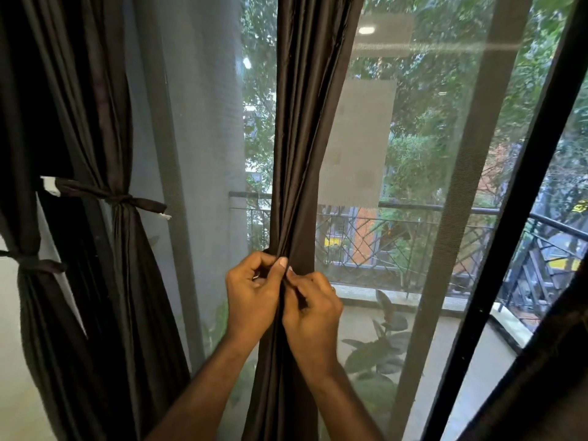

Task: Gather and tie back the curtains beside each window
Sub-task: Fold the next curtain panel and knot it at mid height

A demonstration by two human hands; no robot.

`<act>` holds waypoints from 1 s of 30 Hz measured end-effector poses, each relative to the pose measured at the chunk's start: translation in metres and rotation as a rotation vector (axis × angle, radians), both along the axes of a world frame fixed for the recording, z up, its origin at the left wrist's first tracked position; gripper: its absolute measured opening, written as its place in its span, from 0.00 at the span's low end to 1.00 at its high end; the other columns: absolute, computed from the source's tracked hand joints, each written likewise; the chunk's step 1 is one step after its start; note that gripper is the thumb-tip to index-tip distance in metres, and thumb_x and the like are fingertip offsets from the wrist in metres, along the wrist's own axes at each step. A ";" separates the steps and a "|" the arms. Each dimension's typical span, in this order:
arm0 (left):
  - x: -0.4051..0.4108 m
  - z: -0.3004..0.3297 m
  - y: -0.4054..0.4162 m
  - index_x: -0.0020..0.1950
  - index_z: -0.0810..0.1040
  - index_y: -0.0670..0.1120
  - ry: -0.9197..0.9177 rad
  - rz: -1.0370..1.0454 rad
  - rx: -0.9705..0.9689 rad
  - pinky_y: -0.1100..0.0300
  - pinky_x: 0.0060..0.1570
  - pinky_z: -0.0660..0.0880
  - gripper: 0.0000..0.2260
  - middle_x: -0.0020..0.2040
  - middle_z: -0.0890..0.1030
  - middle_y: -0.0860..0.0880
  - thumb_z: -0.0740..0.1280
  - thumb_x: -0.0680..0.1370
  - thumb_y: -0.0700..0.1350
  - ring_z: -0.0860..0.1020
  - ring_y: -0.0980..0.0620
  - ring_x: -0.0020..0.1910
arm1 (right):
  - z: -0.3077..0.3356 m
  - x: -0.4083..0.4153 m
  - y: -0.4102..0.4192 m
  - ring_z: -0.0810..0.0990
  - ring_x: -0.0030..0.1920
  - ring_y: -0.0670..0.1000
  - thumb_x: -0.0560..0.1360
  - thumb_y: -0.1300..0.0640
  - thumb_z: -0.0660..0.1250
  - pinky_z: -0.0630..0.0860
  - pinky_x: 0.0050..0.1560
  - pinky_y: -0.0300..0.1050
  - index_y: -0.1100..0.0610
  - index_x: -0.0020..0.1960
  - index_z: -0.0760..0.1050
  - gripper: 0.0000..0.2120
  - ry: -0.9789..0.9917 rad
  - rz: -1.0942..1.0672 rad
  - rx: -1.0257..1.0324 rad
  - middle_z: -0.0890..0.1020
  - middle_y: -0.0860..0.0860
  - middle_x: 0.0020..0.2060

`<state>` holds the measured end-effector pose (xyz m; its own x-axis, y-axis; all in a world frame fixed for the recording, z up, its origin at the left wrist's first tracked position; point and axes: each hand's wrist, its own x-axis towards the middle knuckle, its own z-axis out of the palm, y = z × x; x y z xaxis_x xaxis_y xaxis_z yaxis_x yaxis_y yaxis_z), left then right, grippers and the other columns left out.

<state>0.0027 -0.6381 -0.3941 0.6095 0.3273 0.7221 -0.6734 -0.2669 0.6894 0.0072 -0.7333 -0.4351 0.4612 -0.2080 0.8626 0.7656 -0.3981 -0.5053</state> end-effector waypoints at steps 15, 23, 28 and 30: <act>0.014 0.003 0.025 0.52 0.79 0.46 0.248 -0.275 -0.104 0.48 0.51 0.80 0.04 0.48 0.84 0.42 0.64 0.83 0.42 0.82 0.46 0.48 | -0.001 0.007 -0.026 0.82 0.50 0.45 0.79 0.66 0.68 0.75 0.49 0.34 0.46 0.50 0.83 0.15 0.168 0.016 0.274 0.83 0.41 0.46; 0.010 0.011 0.015 0.67 0.76 0.44 0.392 -0.678 -0.570 0.60 0.50 0.81 0.14 0.59 0.85 0.47 0.57 0.84 0.40 0.84 0.50 0.57 | 0.012 0.021 -0.044 0.81 0.54 0.44 0.78 0.58 0.72 0.76 0.54 0.34 0.45 0.61 0.79 0.14 0.386 0.183 0.335 0.83 0.42 0.54; 0.014 0.011 0.022 0.70 0.75 0.40 0.417 -0.688 -0.634 0.56 0.56 0.81 0.18 0.63 0.82 0.42 0.60 0.81 0.42 0.82 0.46 0.61 | 0.009 0.018 -0.050 0.84 0.50 0.47 0.77 0.61 0.73 0.82 0.53 0.49 0.52 0.51 0.84 0.06 0.390 0.234 0.355 0.86 0.46 0.45; 0.014 0.012 0.026 0.69 0.75 0.39 0.429 -0.698 -0.672 0.54 0.60 0.79 0.18 0.63 0.82 0.41 0.60 0.81 0.41 0.83 0.46 0.59 | 0.007 0.019 -0.053 0.84 0.52 0.50 0.78 0.60 0.72 0.81 0.53 0.48 0.51 0.52 0.85 0.06 0.371 0.258 0.405 0.87 0.47 0.47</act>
<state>0.0170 -0.6123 -0.3818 0.9775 0.0583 0.2029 -0.1958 0.6097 0.7681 0.0263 -0.7862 -0.4285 0.7955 -0.3276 0.5097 0.5552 0.0571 -0.8298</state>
